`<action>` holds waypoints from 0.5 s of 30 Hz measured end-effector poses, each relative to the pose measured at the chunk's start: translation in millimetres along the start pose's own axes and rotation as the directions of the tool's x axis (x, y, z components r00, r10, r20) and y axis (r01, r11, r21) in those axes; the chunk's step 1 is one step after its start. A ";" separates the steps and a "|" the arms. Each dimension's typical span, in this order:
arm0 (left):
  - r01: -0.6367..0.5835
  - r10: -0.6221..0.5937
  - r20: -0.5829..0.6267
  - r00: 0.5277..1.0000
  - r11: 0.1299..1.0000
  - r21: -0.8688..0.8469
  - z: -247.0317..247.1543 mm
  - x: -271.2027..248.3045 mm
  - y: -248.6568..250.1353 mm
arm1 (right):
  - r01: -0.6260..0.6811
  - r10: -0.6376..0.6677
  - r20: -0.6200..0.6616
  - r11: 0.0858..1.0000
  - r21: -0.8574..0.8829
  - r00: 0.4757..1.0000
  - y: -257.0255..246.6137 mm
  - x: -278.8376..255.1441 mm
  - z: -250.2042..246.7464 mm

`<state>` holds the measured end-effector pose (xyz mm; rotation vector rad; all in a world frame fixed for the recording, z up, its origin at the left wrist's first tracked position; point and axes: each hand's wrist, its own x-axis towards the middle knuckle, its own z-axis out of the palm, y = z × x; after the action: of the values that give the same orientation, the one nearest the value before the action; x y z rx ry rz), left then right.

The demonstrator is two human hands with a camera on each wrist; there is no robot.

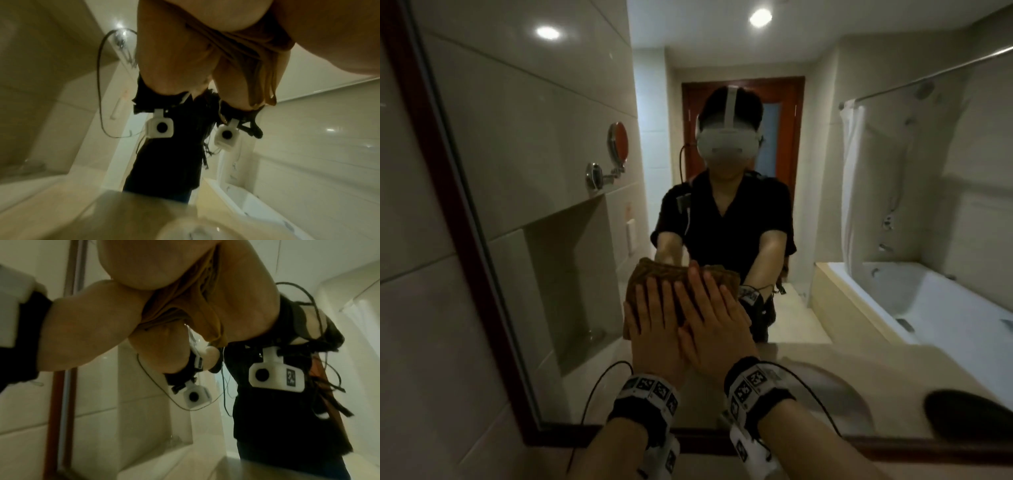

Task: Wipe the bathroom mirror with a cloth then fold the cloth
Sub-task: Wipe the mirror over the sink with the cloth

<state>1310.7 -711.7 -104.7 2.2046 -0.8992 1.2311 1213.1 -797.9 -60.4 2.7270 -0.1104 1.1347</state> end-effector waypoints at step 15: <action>0.189 -0.178 0.201 0.963 0.981 -0.042 91.4 -190.1 -17.2 | 0.097 -0.095 0.202 0.995 0.002 0.975 -27.5 -134.4 125.6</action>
<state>1301.5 -699.6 -315.9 2.3307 -0.7730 0.9016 1209.5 -796.3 -246.3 2.8005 -0.0102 0.8282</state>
